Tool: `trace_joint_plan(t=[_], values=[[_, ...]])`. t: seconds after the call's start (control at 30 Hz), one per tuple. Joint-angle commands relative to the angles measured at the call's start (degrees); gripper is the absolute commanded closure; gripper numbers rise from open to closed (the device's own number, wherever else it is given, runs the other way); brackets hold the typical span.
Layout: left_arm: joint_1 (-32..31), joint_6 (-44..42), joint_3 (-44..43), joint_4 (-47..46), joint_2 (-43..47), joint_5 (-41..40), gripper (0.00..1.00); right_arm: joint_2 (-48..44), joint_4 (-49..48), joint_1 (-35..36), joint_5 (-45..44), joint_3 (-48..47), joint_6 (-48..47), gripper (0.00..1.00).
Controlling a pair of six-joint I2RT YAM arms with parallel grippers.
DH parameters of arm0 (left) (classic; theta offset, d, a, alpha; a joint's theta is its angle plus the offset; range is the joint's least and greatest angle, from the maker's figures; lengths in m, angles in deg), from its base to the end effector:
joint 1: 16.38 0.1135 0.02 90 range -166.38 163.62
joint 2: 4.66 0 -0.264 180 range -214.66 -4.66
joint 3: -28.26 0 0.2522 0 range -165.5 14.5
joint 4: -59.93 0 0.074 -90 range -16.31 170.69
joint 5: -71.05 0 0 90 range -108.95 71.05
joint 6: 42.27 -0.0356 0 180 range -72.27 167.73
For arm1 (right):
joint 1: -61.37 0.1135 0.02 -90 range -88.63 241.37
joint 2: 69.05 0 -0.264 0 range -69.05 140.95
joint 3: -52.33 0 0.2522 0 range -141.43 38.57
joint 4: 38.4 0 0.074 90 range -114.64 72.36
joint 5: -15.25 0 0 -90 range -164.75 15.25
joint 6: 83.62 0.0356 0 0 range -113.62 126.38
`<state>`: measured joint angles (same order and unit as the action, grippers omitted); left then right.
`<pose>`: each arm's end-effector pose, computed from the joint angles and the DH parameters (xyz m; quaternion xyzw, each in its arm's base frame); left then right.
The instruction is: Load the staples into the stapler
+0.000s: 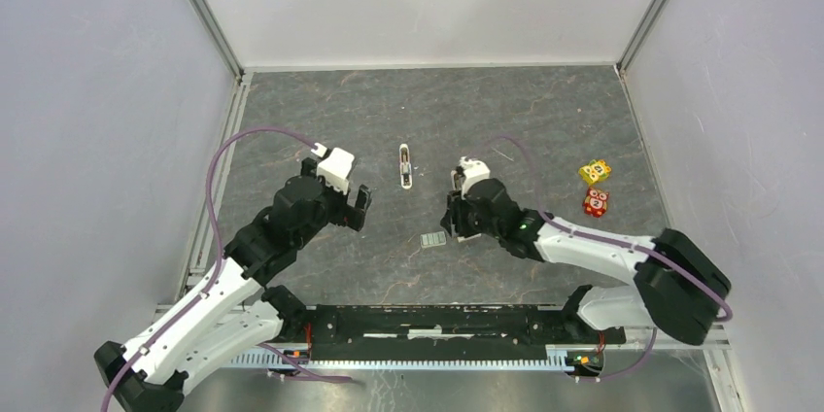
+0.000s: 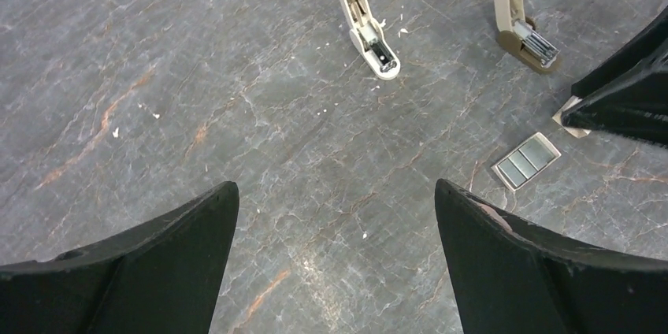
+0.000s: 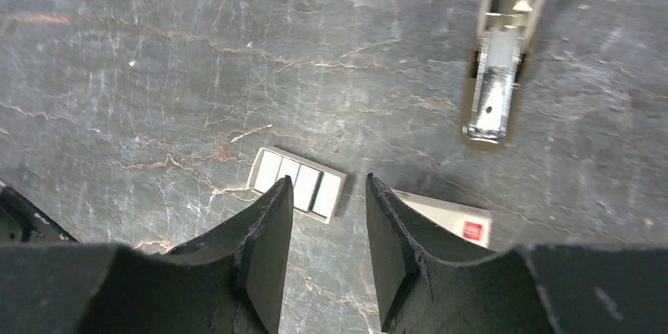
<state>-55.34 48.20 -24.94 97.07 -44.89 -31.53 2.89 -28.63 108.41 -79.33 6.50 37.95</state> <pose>0.1320 -0.0967 0.2961 0.2188 0.8074 -0.0956 0.5395 0.1747 0.1835 0.1893 -0.1017 0.8842 0.2604 0.3743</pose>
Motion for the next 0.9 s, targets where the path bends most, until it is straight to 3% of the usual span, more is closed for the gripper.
trace_joint_plan(t=[0.0,0.2,0.47,0.87], values=[[0.1,4.6,-5.2,4.0,-1.7,-3.9,0.00,6.1,3.3,4.8,-6.2,-6.9,-2.7,0.54],[0.1,4.5,-6.5,6.6,-0.7,-10.2,0.00,11.0,3.9,9.0,-8.8,-10.5,-2.1,0.56],[0.1,4.2,-5.1,5.0,2.6,-11.0,0.00,14.9,7.9,11.2,-10.6,-13.2,-1.0,0.63],[0.1,3.7,-5.1,5.1,2.5,-10.3,0.00,16.7,9.8,12.3,-13.1,-13.6,-0.2,0.66]])
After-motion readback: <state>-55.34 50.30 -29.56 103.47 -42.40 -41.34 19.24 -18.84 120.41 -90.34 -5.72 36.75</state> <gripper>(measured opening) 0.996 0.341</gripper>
